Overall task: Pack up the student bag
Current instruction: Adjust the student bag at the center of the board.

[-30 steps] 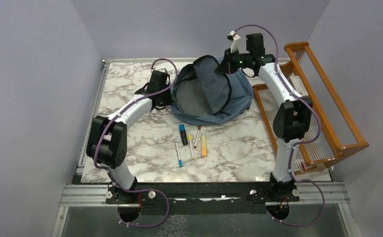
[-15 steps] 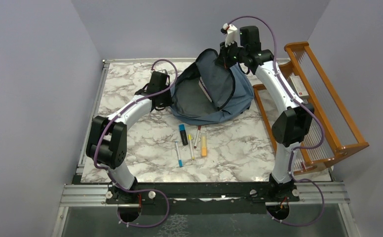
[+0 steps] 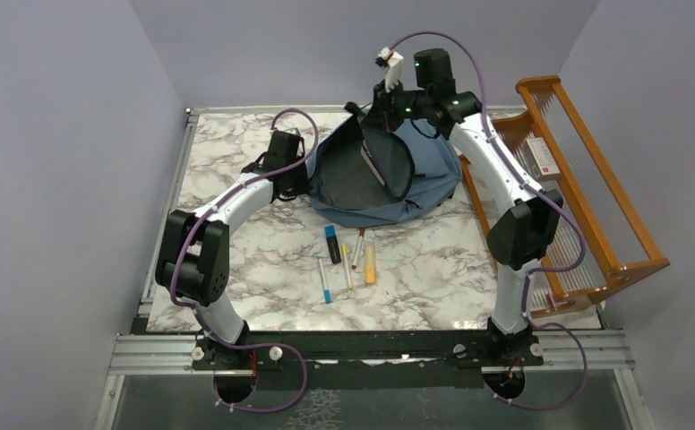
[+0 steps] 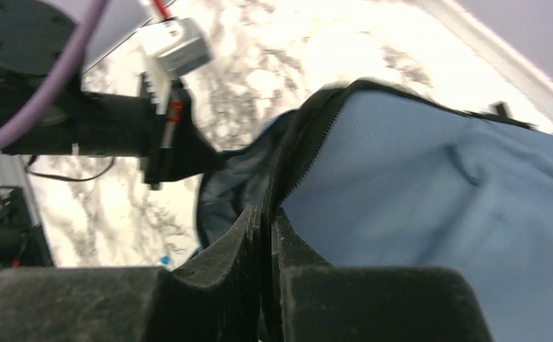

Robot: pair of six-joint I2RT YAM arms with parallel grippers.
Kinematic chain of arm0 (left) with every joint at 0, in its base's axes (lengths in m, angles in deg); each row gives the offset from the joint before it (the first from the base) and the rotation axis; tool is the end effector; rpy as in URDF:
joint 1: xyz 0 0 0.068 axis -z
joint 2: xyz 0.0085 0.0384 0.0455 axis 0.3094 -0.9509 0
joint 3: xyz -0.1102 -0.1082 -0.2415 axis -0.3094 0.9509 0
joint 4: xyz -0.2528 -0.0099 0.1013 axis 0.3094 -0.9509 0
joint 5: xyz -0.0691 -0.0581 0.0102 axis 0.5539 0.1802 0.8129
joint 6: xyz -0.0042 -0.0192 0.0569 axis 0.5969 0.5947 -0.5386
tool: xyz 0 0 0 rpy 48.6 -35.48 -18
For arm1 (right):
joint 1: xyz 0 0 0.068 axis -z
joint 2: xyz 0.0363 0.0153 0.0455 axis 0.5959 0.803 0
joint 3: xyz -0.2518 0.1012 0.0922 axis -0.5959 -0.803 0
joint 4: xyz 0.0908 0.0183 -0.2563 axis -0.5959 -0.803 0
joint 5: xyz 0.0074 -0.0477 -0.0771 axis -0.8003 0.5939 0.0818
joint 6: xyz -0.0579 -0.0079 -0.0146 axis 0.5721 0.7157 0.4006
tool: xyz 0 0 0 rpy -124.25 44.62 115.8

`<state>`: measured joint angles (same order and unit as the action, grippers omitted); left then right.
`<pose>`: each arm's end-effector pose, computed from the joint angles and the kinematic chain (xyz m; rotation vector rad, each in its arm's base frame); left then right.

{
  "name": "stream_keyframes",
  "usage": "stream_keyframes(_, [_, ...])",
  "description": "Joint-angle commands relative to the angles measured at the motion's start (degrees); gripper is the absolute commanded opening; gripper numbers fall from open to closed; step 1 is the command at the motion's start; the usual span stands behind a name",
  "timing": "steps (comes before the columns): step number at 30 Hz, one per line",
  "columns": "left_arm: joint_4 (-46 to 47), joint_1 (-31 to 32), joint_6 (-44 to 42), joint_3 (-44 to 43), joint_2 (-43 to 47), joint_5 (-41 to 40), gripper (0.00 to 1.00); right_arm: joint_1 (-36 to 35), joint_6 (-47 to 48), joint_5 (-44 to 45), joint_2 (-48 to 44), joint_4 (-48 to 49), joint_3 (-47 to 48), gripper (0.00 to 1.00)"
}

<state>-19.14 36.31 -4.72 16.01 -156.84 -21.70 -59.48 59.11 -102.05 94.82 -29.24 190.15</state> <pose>0.3665 -0.1216 0.2322 -0.1683 2.4302 -0.3732 0.4322 0.2110 0.4002 -0.8519 1.8905 0.8470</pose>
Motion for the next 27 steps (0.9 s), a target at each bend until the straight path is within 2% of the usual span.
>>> stream_keyframes(1, [0.28, -0.59, -0.6, 0.27, 2.13, 1.33, 0.0, -6.04, -2.27, -4.79, 2.12, 0.72, 2.19, 0.13])
stream_keyframes(5, [0.29, -0.79, -0.55, 0.18, 2.16, 1.51, 0.0, -9.14, -3.72, -1.99, 4.19, 3.34, -0.45, 0.14])
stream_keyframes(8, [0.37, -0.92, -0.6, 0.22, 2.23, 1.67, 0.0, -10.57, -3.77, -1.3, 6.0, 4.64, -1.78, 0.18])
stream_keyframes(14, [0.47, -1.48, -0.73, 0.77, 2.55, 1.87, 0.0, -11.38, -8.31, -6.75, 8.25, 7.35, -3.17, 0.36])
stream_keyframes(17, [0.55, -1.95, -0.8, 1.14, 2.79, 2.1, 0.0, -11.43, -8.58, -7.37, 7.61, 7.77, -3.48, 0.38])
stream_keyframes(22, [0.55, -2.91, -1.2, 1.69, 3.44, 2.43, 0.0, -11.38, -5.9, -0.58, 2.95, 8.33, -7.02, 0.38])
stream_keyframes(27, [0.73, -3.68, -1.94, 2.2, 4.52, 3.19, 0.0, -11.38, -5.44, 14.49, -7.68, 13.38, -19.88, 0.4])
